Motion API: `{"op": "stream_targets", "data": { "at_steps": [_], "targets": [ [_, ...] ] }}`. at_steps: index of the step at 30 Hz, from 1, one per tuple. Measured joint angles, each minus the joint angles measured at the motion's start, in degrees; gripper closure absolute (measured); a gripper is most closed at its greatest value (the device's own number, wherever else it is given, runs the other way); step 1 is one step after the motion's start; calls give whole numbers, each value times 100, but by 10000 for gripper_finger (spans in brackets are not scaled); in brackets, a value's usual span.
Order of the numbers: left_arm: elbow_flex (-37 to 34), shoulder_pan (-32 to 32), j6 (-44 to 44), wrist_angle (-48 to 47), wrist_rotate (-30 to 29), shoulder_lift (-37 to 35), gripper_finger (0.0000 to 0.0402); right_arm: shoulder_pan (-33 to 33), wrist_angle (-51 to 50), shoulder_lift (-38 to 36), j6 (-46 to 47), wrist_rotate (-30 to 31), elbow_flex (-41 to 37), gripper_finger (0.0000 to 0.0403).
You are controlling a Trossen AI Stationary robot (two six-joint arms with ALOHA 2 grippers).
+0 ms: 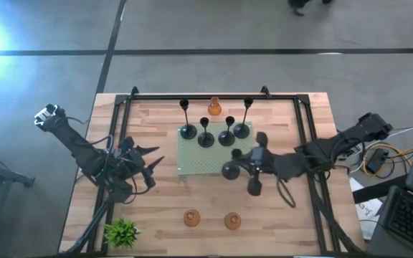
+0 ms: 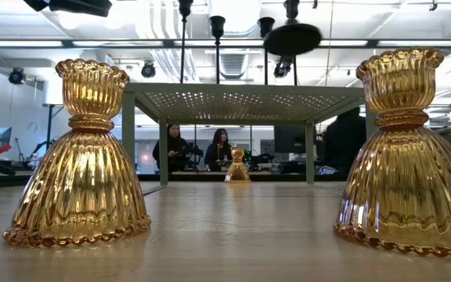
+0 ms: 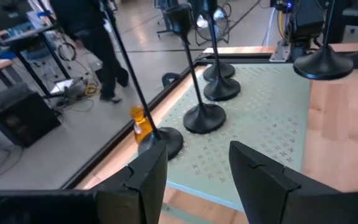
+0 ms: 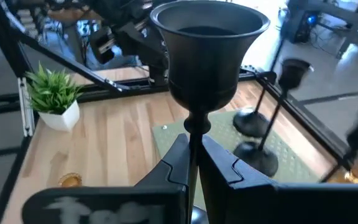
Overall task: Pick & Place candle stick holders
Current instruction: Put the large black candle holder on the shelf
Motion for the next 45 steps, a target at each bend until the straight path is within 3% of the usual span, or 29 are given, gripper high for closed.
{"op": "stream_targets", "data": {
  "at_steps": [7, 12, 16, 20, 25, 30, 33, 37, 41, 45],
  "targets": [
    [0, 4, 7, -1, -406, 1, 225, -387, -433, 530, -427, -118, 660, 392],
    [0, 4, 7, 0, -446, 2, 225, -639, -470, 464, -919, -1074, 606, 392],
    [0, 4, 4, 0, -446, 2, 225, -669, -583, -14, -1174, -1962, 334, 392],
    [0, 4, 2, 0, -444, 7, 225, -625, -711, -687, -1220, -2297, -192, 392],
    [0, 2, -2, -2, -442, 7, 225, -639, -172, -1634, -1235, -2800, -1172, 392],
    [0, 2, -4, -2, -442, 7, 225, -866, 548, -2472, -1966, -3907, -1727, 392],
    [0, 2, -4, -2, -442, 7, 225, -1034, 45, -2946, -2000, -3691, -1731, 392],
    [0, -1, -4, -1, -440, 7, 225, -1279, -847, -3481, -2047, -2774, -1636, 392],
    [0, -2, -4, -2, -439, 7, 225, -1605, -964, -3915, -2225, -1935, -1646, 392],
    [0, -2, -4, -1, -439, 7, 225, -2060, -973, -3990, -2289, -1628, -1649, 392]
  ]
}}
